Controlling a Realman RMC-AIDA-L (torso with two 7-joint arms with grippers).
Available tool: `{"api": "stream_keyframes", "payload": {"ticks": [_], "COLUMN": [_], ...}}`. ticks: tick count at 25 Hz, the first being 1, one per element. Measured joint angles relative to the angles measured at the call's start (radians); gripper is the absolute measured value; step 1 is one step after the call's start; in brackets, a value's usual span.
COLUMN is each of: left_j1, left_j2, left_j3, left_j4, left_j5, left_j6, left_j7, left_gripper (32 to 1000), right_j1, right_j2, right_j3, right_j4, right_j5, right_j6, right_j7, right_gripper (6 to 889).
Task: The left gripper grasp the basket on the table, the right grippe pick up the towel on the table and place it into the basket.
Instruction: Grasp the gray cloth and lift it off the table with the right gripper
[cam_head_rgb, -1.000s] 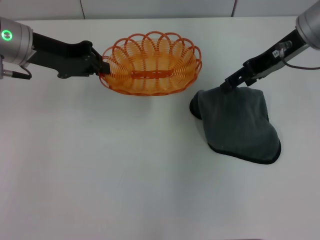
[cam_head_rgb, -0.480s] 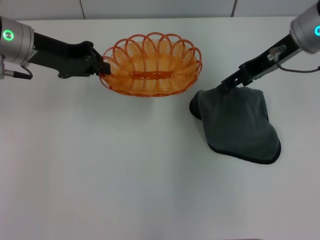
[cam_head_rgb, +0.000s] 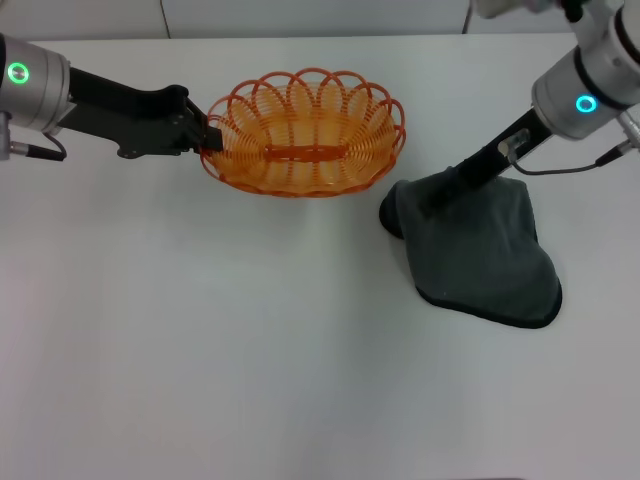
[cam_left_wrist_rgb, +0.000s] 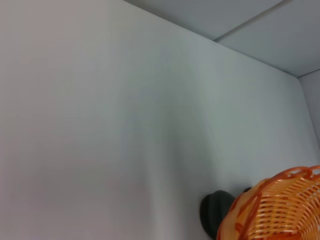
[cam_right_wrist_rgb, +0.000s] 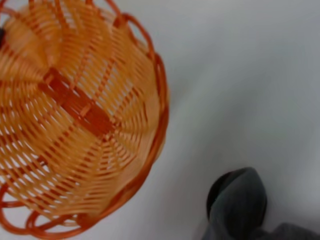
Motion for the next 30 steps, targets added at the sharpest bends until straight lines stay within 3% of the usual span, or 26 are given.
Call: {"api": "stream_keyframes", "payload": {"ticks": [11, 25, 30], "left_j1": [-0.002, -0.002, -0.003], "left_j2": [-0.0033, -0.0065, -0.0066], "left_j3": [-0.003, -0.004, -0.004], "left_j4": [0.0, 0.0, 0.0], "left_j5": [-0.005, -0.006, -0.006], "left_j6": [0.002, -0.001, -0.001], "left_j7": [0.008, 0.01, 0.01], "left_gripper": [79, 79, 79], "right_j1": [-0.003, -0.009, -0.011], "right_j2": [0.004, 0.004, 0.004], "right_j3": [-0.046, -0.053, -0.075], "right_j4": [0.076, 0.14, 0.158], "right_j5": [0.0, -0.002, -0.002], "right_j6": [0.101, 0.192, 0.216], "right_j7": [-0.011, -0.023, -0.023], "right_gripper": [864, 865, 865]}}
